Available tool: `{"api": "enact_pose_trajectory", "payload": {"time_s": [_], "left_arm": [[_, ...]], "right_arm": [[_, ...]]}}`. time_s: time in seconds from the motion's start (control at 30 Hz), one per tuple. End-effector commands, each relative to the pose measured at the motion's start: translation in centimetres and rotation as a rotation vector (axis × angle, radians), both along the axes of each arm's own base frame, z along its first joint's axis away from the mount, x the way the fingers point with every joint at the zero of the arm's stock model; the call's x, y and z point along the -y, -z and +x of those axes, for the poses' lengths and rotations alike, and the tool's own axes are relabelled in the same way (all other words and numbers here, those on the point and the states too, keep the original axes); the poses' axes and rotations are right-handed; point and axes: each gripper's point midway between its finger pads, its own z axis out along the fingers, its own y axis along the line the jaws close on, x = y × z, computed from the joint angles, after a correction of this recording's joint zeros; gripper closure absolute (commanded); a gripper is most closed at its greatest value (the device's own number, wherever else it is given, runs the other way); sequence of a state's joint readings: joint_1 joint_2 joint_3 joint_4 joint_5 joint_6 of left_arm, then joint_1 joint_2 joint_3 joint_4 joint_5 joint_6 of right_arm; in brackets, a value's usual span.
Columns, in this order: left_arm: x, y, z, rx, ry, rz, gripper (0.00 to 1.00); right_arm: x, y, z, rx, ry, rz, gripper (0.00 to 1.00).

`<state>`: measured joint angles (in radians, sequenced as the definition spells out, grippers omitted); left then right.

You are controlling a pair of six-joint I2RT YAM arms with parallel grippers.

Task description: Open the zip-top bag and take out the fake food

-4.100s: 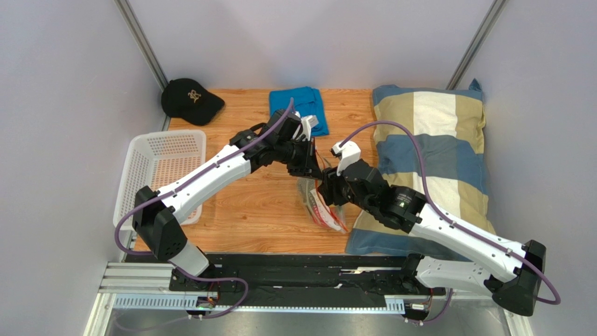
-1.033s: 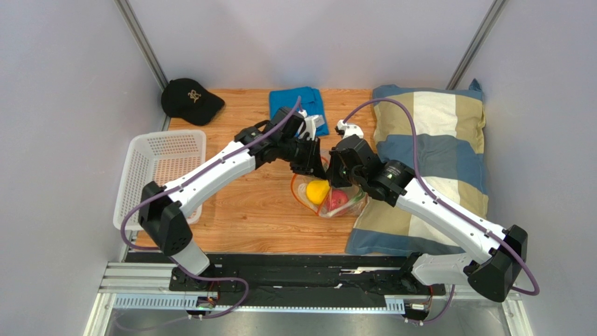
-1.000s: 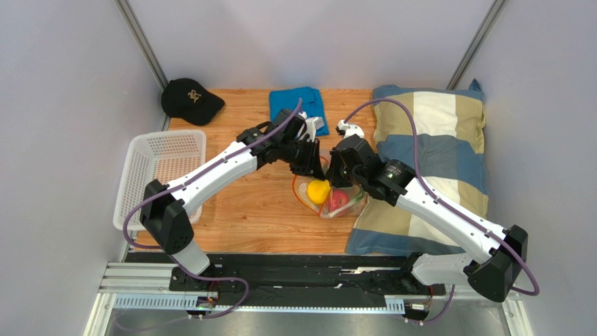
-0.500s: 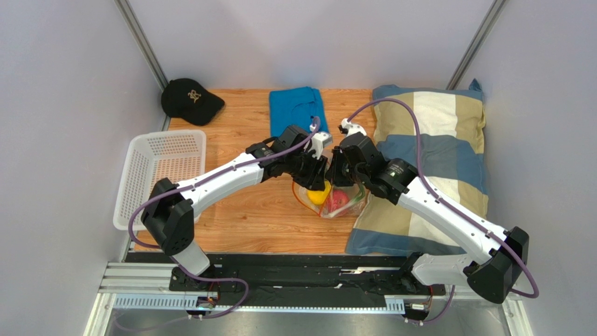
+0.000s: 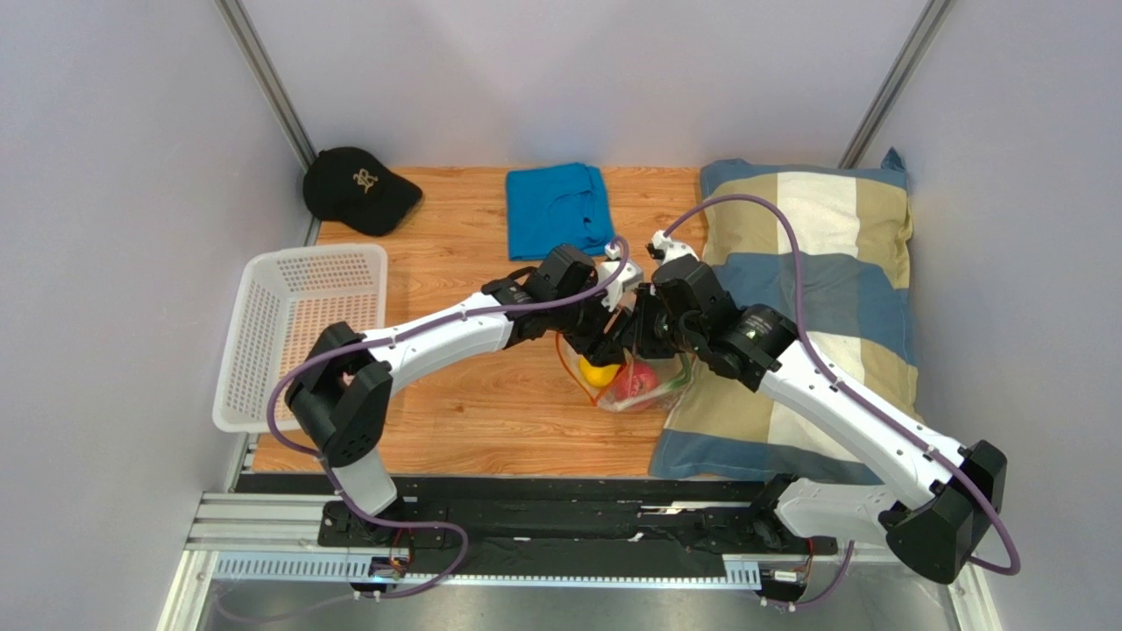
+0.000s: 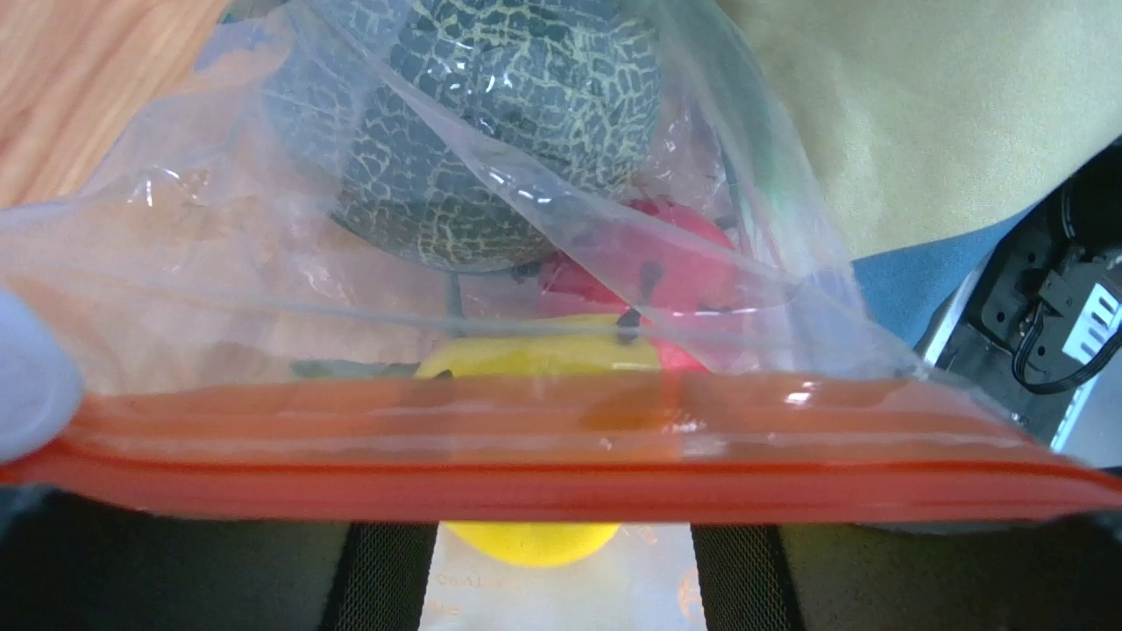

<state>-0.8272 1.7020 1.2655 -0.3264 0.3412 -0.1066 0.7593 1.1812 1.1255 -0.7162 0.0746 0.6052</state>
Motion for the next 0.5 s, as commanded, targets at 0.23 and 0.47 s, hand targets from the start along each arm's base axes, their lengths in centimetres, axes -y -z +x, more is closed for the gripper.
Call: {"api": "enact_pose_trajectory", "payload": {"time_s": [0.23,0.47], "left_arm": [[2.2,2.3,-0.1,0.051,0.059,0.027,0.21],[1.5,5.1,1.5,0.007,-0.106,0.115,0.41]], "right_arm": [[0.5,-2.0,-0.2,0.036,0.006,0.073,1.00],[0.7,-1.7,-0.2,0.028,0.013,0.067,1.00]]}}
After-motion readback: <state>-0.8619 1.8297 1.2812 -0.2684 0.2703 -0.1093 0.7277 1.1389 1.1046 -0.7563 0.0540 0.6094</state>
